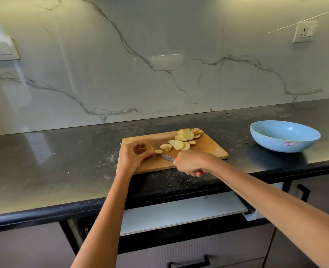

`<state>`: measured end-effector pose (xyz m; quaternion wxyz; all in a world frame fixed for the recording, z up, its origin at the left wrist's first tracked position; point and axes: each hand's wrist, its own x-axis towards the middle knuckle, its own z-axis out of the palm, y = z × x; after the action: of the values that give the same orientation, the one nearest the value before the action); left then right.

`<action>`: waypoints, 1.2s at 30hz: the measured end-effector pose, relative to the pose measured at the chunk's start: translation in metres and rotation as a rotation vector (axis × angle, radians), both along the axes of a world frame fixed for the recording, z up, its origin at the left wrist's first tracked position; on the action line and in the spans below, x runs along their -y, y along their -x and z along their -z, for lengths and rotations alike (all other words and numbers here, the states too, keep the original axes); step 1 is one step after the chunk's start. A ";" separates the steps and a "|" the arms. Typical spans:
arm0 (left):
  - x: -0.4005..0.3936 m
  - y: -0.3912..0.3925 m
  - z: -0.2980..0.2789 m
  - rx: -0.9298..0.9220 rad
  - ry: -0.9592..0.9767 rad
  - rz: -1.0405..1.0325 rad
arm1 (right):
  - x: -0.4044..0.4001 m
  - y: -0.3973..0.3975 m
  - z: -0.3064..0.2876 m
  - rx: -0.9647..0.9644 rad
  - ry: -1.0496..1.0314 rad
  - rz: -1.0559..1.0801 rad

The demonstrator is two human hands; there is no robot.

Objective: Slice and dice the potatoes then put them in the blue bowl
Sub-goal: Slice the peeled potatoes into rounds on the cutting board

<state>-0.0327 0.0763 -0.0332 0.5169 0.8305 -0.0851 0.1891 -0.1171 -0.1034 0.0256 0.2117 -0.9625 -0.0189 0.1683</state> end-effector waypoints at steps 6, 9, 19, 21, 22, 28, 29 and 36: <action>0.000 0.003 -0.001 0.005 -0.035 0.029 | 0.006 -0.006 -0.008 0.105 -0.081 0.079; 0.000 0.004 -0.001 0.012 -0.012 0.042 | -0.009 -0.006 -0.007 0.113 -0.137 0.055; 0.001 0.002 0.000 0.048 0.010 0.029 | -0.028 -0.009 -0.006 0.055 -0.235 0.067; 0.001 0.002 -0.001 0.048 0.005 0.037 | -0.030 -0.011 -0.008 0.007 -0.286 0.081; 0.001 0.001 -0.001 0.049 0.004 0.047 | -0.033 -0.014 -0.009 -0.008 -0.304 0.090; 0.000 0.003 0.000 0.060 0.008 0.046 | -0.044 -0.031 -0.012 -0.115 -0.440 0.124; 0.000 0.003 0.000 0.063 0.007 0.049 | -0.043 -0.030 -0.010 -0.087 -0.418 0.117; 0.003 0.004 -0.001 0.105 0.001 0.056 | -0.048 -0.035 -0.002 0.023 -0.310 0.076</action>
<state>-0.0370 0.0735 -0.0323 0.5173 0.8164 -0.1352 0.2182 -0.0823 -0.0555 0.0277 0.3636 -0.9202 -0.0105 0.1444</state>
